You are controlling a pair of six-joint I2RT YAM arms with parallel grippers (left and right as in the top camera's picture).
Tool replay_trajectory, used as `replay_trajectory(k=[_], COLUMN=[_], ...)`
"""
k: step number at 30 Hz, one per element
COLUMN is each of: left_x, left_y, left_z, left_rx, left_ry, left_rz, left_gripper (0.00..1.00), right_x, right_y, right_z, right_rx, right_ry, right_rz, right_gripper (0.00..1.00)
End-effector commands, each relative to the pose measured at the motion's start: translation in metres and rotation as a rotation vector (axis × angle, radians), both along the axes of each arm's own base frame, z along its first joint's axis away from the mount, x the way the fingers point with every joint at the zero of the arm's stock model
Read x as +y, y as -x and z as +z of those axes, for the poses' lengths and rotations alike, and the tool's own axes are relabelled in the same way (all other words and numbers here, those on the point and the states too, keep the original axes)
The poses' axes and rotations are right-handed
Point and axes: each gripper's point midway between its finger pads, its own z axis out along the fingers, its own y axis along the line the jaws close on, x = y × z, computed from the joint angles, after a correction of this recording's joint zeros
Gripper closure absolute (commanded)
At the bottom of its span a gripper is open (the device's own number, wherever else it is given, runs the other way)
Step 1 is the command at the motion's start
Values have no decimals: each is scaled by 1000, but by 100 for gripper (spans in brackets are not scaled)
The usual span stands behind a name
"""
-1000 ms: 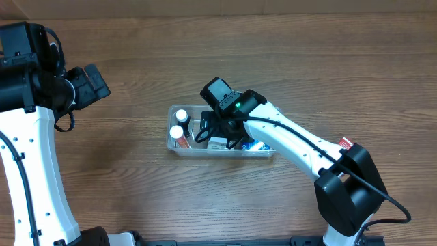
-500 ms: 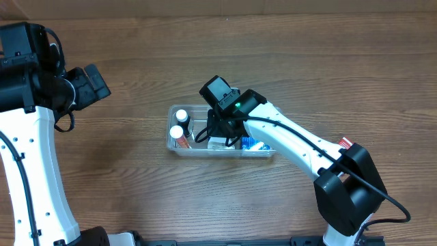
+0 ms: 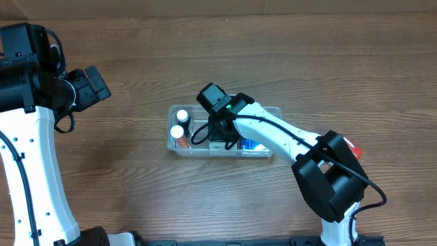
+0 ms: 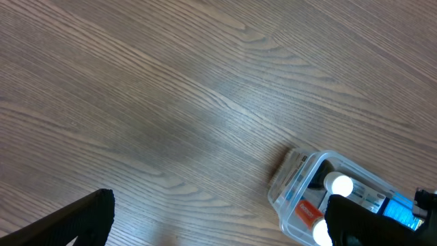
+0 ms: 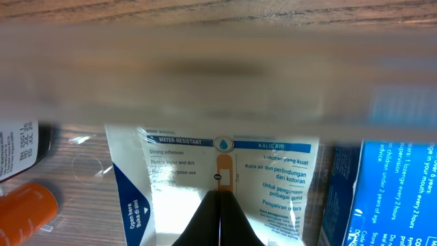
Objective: Pack container
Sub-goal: 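Insert the white pack into the container beside the blue box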
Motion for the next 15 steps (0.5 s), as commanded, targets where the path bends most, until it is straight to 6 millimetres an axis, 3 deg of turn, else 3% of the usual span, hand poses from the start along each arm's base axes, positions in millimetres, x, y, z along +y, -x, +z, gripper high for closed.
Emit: replay_trajectory(k=[1,4,6,7,9,12,14,15], left_x=[0,0,0,0,0,0,0,0], left_y=[2,2,2,2,2,2,2,2], left_z=[-1,-1,-1,-1,-1,-1,-1,-1], left_rx=[8,8,8,8,7,7,9,9], left_ry=[-7,-6,-6,-6,-6,-7,-6,-6], left_rz=[-16,-16,-16,-16,-16,-16,-16,-16], left_gripper=[0,0,0,0,0,0,0,0], right_x=[-24,-35,-36,-35,-34,-43,-81,-114], right_y=[8,-4,-14,-16,-17,-18,-24,-26], right_z=[-26,3,37,57,89,146,197,219], right_rx=[43,-33,-122,-163,-231,-345,-453,-491], right_ry=[123,183,160,139,103,23,-14,-21], right_rz=[-9,-23,-34,-1,68,46,-52,-130], right_gripper=[96,96,93,85,59,48,30,7])
